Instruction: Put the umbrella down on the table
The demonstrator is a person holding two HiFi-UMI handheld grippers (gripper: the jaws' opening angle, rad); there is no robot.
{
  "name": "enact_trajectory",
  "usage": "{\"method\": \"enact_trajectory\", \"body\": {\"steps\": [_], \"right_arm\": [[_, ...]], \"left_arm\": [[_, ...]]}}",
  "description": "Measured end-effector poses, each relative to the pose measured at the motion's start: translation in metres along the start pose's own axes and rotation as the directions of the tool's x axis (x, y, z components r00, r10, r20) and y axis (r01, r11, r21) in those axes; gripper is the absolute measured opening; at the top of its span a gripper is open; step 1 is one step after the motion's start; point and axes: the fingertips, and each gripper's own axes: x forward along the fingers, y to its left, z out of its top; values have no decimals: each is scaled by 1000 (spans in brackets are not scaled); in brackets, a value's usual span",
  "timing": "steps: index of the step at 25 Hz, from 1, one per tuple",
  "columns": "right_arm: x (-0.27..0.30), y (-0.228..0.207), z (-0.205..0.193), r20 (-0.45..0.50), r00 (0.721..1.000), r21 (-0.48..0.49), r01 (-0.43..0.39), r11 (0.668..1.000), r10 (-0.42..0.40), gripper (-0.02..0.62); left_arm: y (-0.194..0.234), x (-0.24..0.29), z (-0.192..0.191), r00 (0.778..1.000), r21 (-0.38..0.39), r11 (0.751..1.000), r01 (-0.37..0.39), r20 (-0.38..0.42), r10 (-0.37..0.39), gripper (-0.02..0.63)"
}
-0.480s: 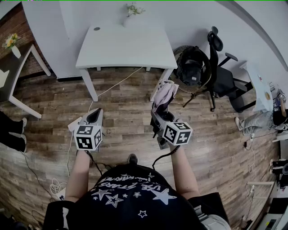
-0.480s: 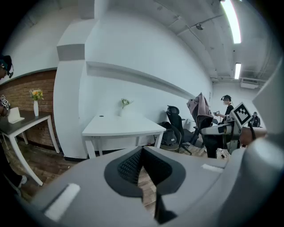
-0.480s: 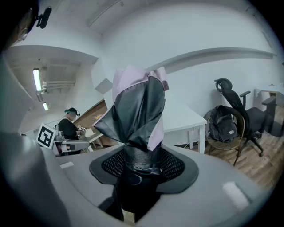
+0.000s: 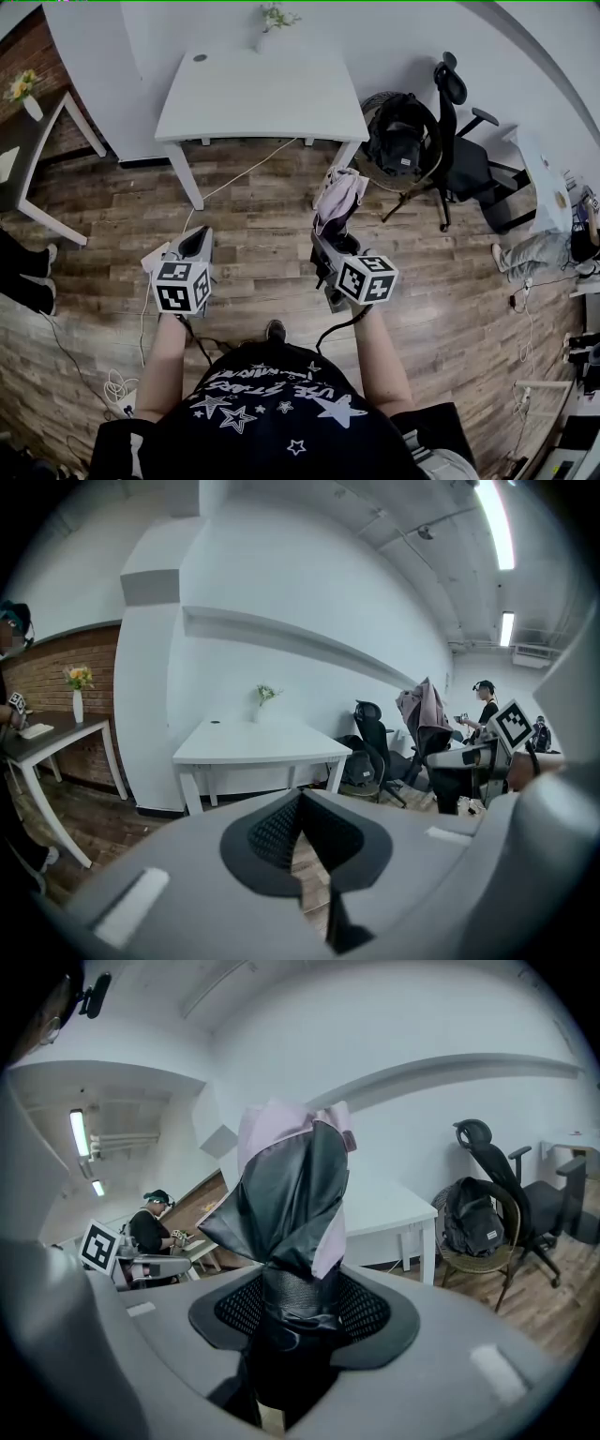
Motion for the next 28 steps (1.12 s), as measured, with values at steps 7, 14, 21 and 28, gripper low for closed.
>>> {"method": "enact_trajectory", "body": {"steps": [7,14,21,28], "right_arm": [[-6,-23,-4,-1,1000,3,-16,1000,16,232],[0,-47,9,1,998,1,-64,998,64,233],[19,-59,20,0,996,31,-92,995,92,235],[57,-76,30,-19,997,33,-71,997,72,235]], "left_arm": [[-24,14,-5,1000,2,1000,1,-12,-1,3],[-40,30,16,999,-6,1000,-18,28,18,3],[-38,44,33,999,-8,1000,-17,48,17,3],[-15,87,51,998,-17,1000,-3,63,4,3]]}}
